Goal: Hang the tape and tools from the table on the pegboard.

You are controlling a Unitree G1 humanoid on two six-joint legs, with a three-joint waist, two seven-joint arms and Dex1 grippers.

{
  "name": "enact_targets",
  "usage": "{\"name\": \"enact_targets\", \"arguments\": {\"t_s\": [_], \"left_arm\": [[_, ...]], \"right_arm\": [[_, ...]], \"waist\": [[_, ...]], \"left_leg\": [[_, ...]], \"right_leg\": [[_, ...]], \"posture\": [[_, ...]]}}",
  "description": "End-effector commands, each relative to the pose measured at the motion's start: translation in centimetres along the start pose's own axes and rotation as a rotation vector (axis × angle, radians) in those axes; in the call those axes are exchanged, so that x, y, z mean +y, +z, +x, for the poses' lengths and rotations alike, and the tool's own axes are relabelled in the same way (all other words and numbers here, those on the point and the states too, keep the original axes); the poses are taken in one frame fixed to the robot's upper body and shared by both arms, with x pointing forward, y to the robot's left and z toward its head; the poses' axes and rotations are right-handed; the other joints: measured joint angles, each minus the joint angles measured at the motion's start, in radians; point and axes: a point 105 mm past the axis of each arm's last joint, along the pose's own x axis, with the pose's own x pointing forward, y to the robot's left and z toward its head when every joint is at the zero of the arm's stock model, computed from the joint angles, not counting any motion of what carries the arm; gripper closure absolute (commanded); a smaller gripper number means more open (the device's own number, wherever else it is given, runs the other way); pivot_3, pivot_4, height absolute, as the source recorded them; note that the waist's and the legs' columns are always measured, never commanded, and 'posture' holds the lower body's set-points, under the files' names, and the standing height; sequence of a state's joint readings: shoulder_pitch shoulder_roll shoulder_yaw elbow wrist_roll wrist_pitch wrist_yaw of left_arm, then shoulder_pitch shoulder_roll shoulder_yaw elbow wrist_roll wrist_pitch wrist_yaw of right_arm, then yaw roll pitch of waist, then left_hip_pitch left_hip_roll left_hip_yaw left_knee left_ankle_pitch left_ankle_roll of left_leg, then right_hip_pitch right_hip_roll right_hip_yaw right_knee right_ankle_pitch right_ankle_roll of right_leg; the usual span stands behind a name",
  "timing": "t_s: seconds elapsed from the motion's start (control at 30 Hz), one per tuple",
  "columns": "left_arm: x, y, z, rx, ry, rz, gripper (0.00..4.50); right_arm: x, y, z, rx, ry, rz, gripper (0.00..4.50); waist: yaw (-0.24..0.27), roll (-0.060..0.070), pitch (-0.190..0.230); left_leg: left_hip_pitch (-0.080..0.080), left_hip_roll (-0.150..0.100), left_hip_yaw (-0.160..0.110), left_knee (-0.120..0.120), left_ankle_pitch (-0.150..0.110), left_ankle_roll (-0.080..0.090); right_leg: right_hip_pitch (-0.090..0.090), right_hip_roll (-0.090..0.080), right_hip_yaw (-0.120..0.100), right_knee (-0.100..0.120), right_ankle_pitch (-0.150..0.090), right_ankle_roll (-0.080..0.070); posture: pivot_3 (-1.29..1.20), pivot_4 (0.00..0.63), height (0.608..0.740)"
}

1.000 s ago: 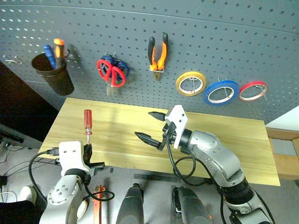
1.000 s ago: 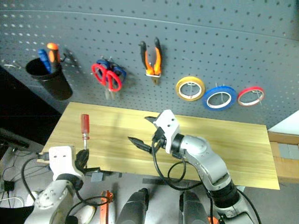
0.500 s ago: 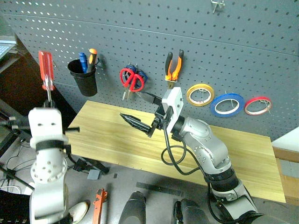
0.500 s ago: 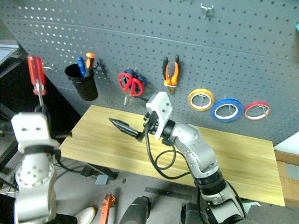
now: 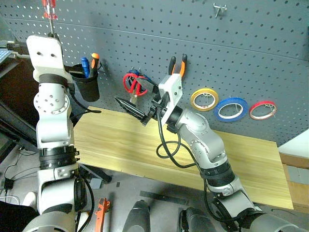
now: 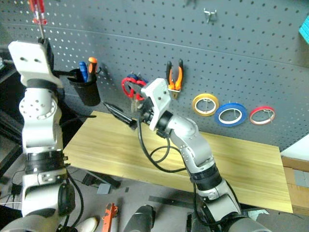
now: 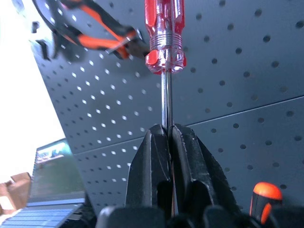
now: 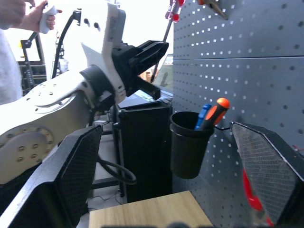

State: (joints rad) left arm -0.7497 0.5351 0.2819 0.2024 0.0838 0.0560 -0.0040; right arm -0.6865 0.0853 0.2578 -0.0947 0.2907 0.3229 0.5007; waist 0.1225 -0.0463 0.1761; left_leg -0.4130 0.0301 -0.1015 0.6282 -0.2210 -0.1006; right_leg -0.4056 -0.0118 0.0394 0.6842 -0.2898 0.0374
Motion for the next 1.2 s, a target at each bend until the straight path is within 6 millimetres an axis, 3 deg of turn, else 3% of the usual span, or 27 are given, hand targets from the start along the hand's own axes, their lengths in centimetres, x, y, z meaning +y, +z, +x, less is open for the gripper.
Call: {"name": "enact_targets", "arguments": {"t_s": [0.03,0.23,0.4,0.7,0.97,1.2], "left_arm": [[-0.7,0.6,1.5,-0.034,-0.019,-0.044,4.44],[-1.8,-1.4,2.3,0.030,-0.003,-0.131,4.44],[-3.1,-1.4,2.7,0.031,-0.021,-0.166,4.44],[-4.2,-2.9,1.7,0.093,-0.022,-0.226,4.44],[-3.0,-4.6,0.0,0.165,0.040,-0.264,4.44],[-1.6,-3.2,1.0,0.119,0.048,-0.228,4.44]], "right_arm": [[0.0,1.4,0.5,-0.056,-0.009,-0.041,0.00],[-0.8,1.1,0.0,-0.038,-0.061,-0.008,0.00],[-1.1,0.8,-0.3,-0.019,-0.081,0.000,0.00],[-1.0,0.4,-1.2,0.011,-0.105,0.012,0.00],[-1.3,0.2,-1.5,0.023,-0.125,0.013,0.00],[-1.2,0.6,-1.4,0.006,-0.121,0.020,0.00]], "waist": [[-0.001,0.000,0.000],[-0.005,0.001,0.001],[-0.013,0.001,0.001],[-0.036,0.006,0.004],[-0.060,0.008,0.006],[-0.069,0.009,0.010]], "left_leg": [[0.000,0.000,0.000,0.000,0.000,0.000],[-0.001,0.000,0.000,0.001,0.000,0.002],[-0.001,0.000,0.000,0.001,-0.002,0.005],[0.000,0.000,-0.001,0.001,-0.001,0.005],[0.000,0.000,-0.001,0.001,-0.001,0.006],[0.000,0.000,-0.002,0.001,0.000,0.007]], "right_leg": [[0.000,0.000,0.000,0.000,0.000,0.000],[0.000,0.000,0.000,0.000,0.000,0.000],[0.000,0.000,0.000,0.001,0.000,0.000],[0.000,0.000,0.000,0.004,0.000,0.000],[0.000,0.000,0.000,0.006,0.000,0.000],[0.000,0.000,0.000,0.006,0.000,0.000]], "posture": [[0.25,0.120,0.740],[0.24,0.154,0.740],[0.23,0.172,0.740],[0.21,0.192,0.740],[0.21,0.200,0.740],[0.22,0.205,0.740]]}}
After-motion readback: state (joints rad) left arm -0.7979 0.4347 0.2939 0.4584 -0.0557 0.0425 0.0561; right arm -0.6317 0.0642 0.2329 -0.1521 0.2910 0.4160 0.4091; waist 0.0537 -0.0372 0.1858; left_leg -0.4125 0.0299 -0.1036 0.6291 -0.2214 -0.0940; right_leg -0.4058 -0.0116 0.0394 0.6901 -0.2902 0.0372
